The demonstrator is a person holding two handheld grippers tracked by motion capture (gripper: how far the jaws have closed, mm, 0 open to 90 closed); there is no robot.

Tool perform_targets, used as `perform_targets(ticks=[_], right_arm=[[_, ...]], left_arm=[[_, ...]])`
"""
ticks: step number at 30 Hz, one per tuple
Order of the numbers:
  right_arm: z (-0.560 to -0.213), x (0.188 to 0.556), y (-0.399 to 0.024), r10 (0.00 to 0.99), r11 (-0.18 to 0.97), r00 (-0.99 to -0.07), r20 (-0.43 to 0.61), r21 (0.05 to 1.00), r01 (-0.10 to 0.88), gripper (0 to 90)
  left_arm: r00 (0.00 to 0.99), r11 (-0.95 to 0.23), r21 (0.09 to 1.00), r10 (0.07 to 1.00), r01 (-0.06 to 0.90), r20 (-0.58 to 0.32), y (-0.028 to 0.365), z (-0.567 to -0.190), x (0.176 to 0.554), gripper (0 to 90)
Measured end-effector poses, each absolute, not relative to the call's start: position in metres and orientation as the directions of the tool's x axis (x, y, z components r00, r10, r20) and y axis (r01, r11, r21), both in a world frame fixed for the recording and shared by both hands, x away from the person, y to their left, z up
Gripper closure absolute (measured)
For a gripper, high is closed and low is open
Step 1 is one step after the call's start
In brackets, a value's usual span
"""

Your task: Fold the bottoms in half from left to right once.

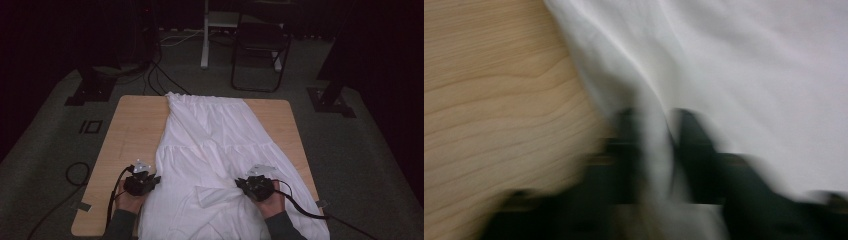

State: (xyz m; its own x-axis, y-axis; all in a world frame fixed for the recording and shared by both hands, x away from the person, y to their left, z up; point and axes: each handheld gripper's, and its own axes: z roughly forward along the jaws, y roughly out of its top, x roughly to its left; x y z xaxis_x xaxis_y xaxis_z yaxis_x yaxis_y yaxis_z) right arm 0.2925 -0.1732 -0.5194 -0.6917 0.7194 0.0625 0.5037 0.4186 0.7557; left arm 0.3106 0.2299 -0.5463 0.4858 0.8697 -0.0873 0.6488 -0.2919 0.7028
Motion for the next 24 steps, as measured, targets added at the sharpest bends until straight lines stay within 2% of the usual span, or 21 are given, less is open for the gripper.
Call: perform_targets(ticks=[5,8,10,12,14,16,18,21,24], right_arm=[[-0.493,0.285,-0.198,0.746,0.357,-0.665,0.037,0.821,0.446,87.4],[-0.476,0.28,-0.216,0.759,0.324,-0.651,0.015,0.859,0.397,87.5],[-0.461,0.276,-0.237,0.796,0.261,-0.605,0.003,0.9,0.349,87.6],[-0.449,0.272,-0.264,0.837,0.161,-0.545,0.042,0.934,0.319,87.5],[-0.449,0.276,-0.287,0.879,0.153,-0.477,0.025,0.931,0.331,87.2],[-0.463,0.285,-0.303,0.908,0.204,-0.418,-0.029,0.902,0.382,86.9],[-0.487,0.297,-0.315,0.92,0.246,-0.388,-0.057,0.856,0.456,86.2],[-0.53,0.312,-0.327,0.921,0.262,-0.389,-0.032,0.788,0.557,84.6],[-0.562,0.32,-0.333,0.93,0.246,-0.367,0.002,0.738,0.629,83.8]], left_arm=[[0.535,-0.268,0.818,0.843,0.51,-0.057,0.22,-0.493,0.29,88.2],[0.573,-0.271,0.857,0.819,0.438,-0.033,0.208,-0.464,0.281,88.0],[0.55,-0.32,0.85,0.834,0.418,0.044,0.196,-0.458,0.281,87.0],[0.54,-0.355,0.832,0.838,0.427,0.081,0.183,-0.462,0.286,80.3],[0.55,-0.39,0.803,0.83,0.451,0.094,0.167,-0.474,0.291,69.8],[0.565,-0.432,0.779,0.816,0.455,0.123,0.151,-0.489,0.296,63.0],[0.601,-0.474,0.736,0.791,0.483,0.115,0.136,-0.51,0.304,55.8],[0.622,-0.558,0.648,0.766,0.518,0.162,0.12,-0.543,0.316,56.5],[0.621,-0.558,0.649,0.767,0.518,0.164,0.12,-0.55,0.322,69.7]])
